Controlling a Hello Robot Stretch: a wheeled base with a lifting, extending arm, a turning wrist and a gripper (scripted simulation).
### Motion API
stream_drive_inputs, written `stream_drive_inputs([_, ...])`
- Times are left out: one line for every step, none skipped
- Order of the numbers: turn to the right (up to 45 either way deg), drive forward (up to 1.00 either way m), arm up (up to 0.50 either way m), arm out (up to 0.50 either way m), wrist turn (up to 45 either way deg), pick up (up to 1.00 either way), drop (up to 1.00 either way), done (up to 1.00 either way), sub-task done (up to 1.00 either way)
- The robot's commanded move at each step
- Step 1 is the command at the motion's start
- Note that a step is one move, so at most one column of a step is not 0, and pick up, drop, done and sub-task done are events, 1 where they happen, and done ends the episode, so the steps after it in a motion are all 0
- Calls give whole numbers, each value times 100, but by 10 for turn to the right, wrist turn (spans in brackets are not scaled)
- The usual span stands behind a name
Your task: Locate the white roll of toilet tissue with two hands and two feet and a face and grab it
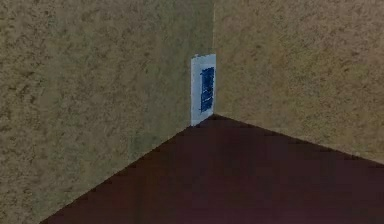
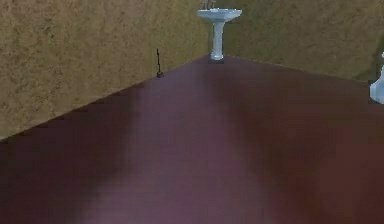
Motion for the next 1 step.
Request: stream_drive_inputs([0, 100, 0, 0, 0, 0, 0, 0, 0])
